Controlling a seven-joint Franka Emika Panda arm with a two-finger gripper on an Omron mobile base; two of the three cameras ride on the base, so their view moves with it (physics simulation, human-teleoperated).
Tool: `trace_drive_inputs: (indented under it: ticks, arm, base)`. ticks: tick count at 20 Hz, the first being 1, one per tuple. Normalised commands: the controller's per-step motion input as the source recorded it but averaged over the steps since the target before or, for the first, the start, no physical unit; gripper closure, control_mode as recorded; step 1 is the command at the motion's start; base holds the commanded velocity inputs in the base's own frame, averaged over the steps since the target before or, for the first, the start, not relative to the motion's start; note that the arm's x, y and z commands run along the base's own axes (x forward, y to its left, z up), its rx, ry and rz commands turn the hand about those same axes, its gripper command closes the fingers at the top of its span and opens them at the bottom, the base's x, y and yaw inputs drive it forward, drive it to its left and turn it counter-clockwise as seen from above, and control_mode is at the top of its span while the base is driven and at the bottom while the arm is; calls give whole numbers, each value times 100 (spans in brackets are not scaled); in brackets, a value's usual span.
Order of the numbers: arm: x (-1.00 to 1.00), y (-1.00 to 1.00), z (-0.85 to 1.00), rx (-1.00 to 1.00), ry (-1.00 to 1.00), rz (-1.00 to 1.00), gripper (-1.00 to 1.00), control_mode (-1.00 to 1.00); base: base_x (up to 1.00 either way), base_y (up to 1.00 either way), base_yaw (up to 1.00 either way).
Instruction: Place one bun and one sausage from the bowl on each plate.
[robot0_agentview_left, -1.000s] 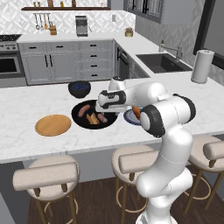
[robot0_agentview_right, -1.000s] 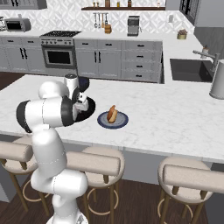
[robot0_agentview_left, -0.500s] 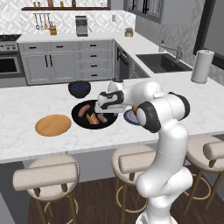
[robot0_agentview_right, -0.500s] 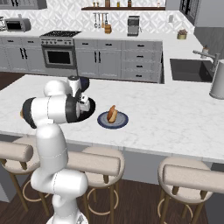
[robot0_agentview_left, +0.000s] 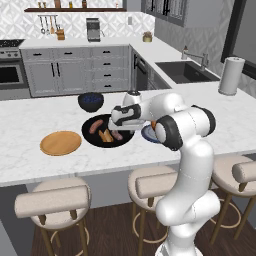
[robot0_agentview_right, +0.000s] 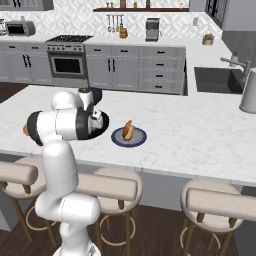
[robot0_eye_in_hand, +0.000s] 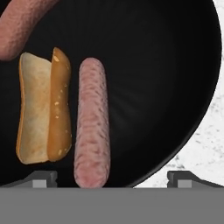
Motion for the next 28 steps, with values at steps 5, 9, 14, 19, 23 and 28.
trace_drive_inputs:
  ticks: [5, 9, 14, 19, 23, 28]
  arm:
    - [0, 6, -27, 0, 3, 0, -100, -100]
    - [0, 8, -24, 0, 1, 0, -100, -100]
    - [-1, 11, -8, 0, 0, 0, -100, -100]
    - [-7, 3, -15, 0, 1, 3, -100, -100]
    - [-12, 0, -20, -1, 0, 5, -100, -100]
    - [0, 0, -7, 0, 0, 4, -100, -100]
  base:
    - [0, 0, 0]
    - [0, 0, 0]
    - [0, 0, 0]
    - [0, 0, 0]
    - [0, 0, 0]
    - [0, 0, 0]
